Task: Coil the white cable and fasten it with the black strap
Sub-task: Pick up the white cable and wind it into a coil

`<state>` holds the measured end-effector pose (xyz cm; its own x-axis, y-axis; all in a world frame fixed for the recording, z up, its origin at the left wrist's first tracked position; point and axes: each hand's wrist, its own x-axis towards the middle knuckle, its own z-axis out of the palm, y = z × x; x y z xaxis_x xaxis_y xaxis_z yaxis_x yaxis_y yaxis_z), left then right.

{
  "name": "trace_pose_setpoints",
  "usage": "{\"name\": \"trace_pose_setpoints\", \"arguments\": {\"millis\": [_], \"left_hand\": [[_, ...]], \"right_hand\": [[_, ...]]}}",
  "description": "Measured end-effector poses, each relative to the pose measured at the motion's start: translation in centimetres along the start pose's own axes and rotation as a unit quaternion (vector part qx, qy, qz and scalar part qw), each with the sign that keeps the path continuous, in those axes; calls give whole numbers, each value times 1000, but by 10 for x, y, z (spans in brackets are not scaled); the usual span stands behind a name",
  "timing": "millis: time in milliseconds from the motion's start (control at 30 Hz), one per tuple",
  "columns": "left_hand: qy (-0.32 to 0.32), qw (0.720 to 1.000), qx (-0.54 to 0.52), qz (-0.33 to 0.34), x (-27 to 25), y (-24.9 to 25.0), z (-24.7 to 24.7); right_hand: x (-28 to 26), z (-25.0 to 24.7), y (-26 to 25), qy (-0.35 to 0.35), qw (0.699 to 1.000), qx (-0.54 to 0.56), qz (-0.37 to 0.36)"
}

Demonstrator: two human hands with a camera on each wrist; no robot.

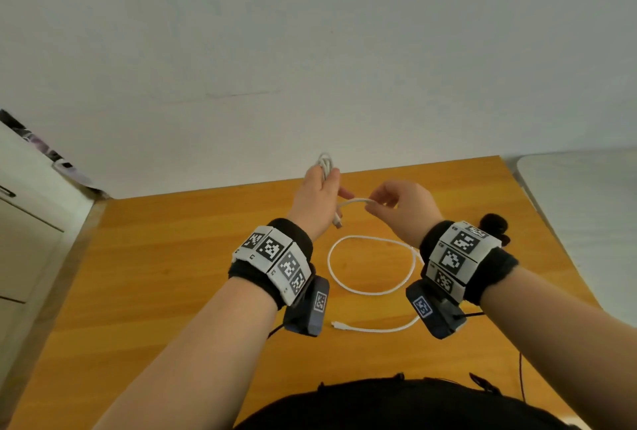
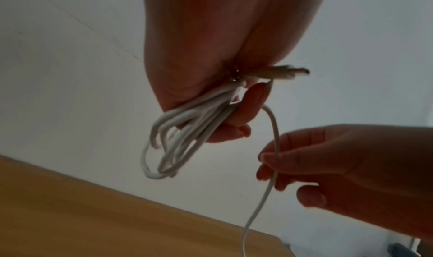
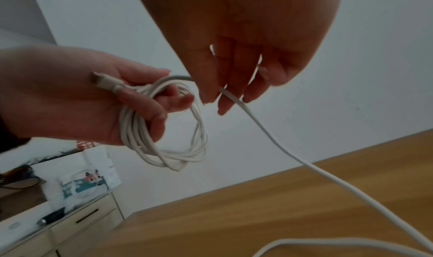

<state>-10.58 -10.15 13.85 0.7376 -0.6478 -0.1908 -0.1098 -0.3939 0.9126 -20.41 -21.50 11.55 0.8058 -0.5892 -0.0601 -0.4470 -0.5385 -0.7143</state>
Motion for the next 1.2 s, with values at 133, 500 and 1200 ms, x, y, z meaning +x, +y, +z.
{"name": "trace_pose_setpoints", "arguments": {"millis": [133,500,1200], "left_hand": [[-11,1000,-11,-21,2,-3,-9],[-62,997,-37,-35,-7,-22,-28],[-148,986,-72,-10,-40,-42,-70]], "right_hand": [[2,4,1,-8,999,33,42],[-6,14,-24,39,985,163,33],[-3,39,-54,65,991,117,-27]]}}
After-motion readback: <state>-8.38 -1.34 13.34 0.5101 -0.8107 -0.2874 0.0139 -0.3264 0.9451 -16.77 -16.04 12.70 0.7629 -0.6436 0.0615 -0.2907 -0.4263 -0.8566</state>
